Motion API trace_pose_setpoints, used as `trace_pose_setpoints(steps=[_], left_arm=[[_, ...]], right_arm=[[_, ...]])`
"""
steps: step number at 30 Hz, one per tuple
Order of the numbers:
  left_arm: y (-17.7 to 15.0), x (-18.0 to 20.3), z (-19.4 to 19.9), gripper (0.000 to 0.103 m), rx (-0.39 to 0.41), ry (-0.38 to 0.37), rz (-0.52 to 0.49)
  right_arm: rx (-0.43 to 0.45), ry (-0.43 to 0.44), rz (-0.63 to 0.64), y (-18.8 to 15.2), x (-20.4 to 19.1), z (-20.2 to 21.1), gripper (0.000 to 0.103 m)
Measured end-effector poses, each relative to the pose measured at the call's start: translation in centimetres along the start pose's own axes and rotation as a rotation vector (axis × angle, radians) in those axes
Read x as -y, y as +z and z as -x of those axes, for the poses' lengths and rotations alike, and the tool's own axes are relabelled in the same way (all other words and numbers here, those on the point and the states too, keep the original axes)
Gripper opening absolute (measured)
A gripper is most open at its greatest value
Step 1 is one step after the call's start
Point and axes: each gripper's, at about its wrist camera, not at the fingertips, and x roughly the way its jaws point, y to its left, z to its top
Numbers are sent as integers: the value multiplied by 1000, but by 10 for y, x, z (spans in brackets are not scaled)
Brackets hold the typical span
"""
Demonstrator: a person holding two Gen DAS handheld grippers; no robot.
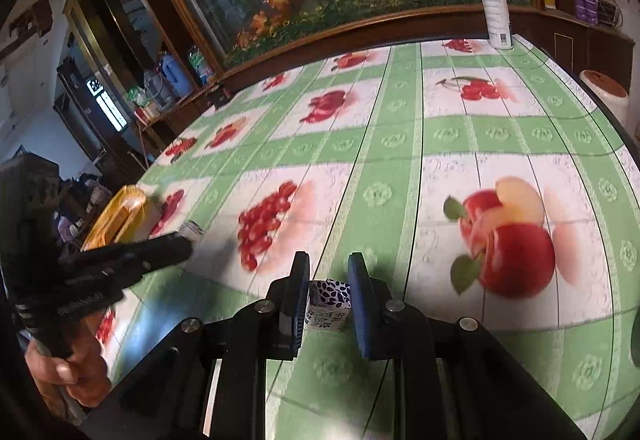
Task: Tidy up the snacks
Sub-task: 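Grasp the black-and-white patterned packet with the right tool, then carry the patterned packet over the tray and open the right tool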
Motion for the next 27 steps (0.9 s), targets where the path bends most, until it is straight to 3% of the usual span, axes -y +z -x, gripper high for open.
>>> trace_pose_setpoints(steps=[6, 13, 18, 27], left_arm=[[-16, -11, 15, 15, 0, 4, 37], [-34, -19, 37, 16, 21, 5, 63], [-44, -28, 57, 16, 49, 4, 90], [-65, -50, 99, 16, 105, 56, 117]], right_arm=[[-71, -59, 80, -20, -15, 1, 24], [-85, -99, 128, -28, -27, 2, 21], [-41, -45, 122, -30, -47, 15, 20], [-16, 141, 145, -26, -112, 19, 20]])
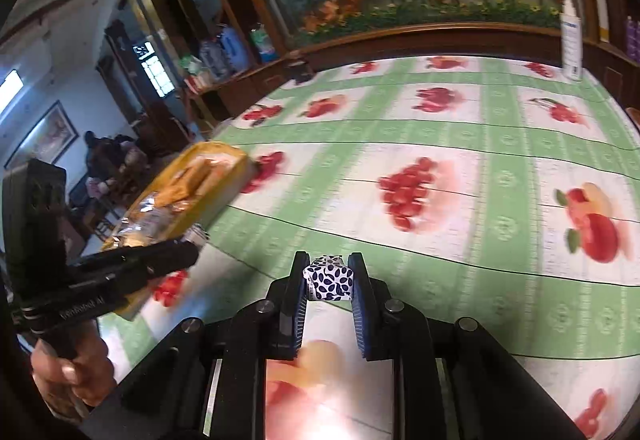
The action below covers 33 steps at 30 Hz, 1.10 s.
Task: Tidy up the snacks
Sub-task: 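Carry the patterned packet over the tray and open the right tool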
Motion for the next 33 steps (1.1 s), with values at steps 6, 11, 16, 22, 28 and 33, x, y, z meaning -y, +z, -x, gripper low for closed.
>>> trace_pose_setpoints(steps=[6, 11, 16, 22, 28, 33], left_arm=[[-3, -30, 34, 16, 55, 70, 34], [-5, -61, 57, 16, 94, 152, 72], [-8, -98, 69, 16, 113, 220, 141], [-10, -130, 76, 16, 124, 282, 193], [-10, -152, 75, 16, 121, 303, 219], [-2, -156, 70, 16, 121, 305, 214]], right_arm=[[-17, 117, 22, 7, -44, -19, 20], [-27, 192, 53, 15, -82, -37, 20], [-39, 245, 89, 25, -117, -58, 20], [-56, 293, 120, 33, -154, -83, 20], [-61, 307, 139, 41, -176, -105, 20], [-72, 305, 120, 47, -177, -127, 20]])
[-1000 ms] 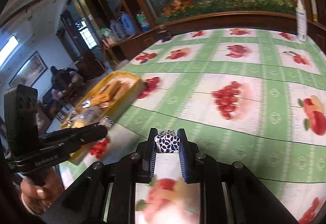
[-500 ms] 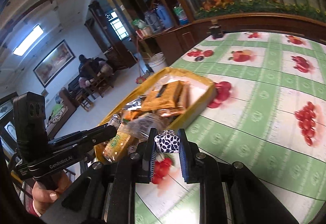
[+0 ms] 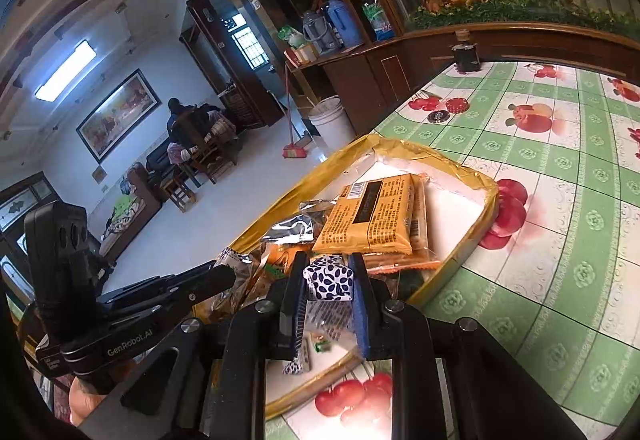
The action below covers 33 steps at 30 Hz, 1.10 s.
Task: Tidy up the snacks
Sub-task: 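Carry the patterned packet over the tray and open the right tool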
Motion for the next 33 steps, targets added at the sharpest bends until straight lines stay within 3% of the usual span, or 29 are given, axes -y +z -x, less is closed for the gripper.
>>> trace_pose_setpoints(steps=[16, 33], left_arm=[[16, 18, -35, 16, -36, 55, -60], [21, 21, -47, 16, -53, 105, -76]], right_arm=[[54, -63, -70, 30, 46, -22, 20], [58, -96, -78, 41, 63, -34, 20]])
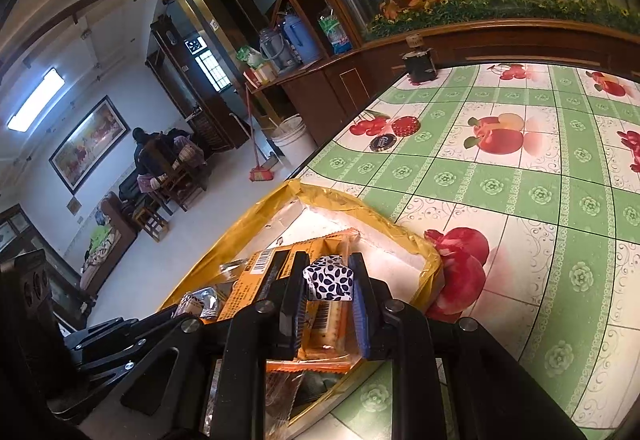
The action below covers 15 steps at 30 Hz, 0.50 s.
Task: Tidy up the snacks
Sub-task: 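Carry the patterned packet over the tray and open the right tool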
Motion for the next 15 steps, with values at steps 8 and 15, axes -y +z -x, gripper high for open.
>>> trace_pose_setpoints(steps=[8, 15], left_arm=[[0, 1, 5, 19, 11, 75, -4], [0, 1, 23, 61, 84, 158, -14]], right_arm=[[-26, 6, -6, -1, 1, -8, 39], [27, 11, 20, 1, -13, 15, 58]])
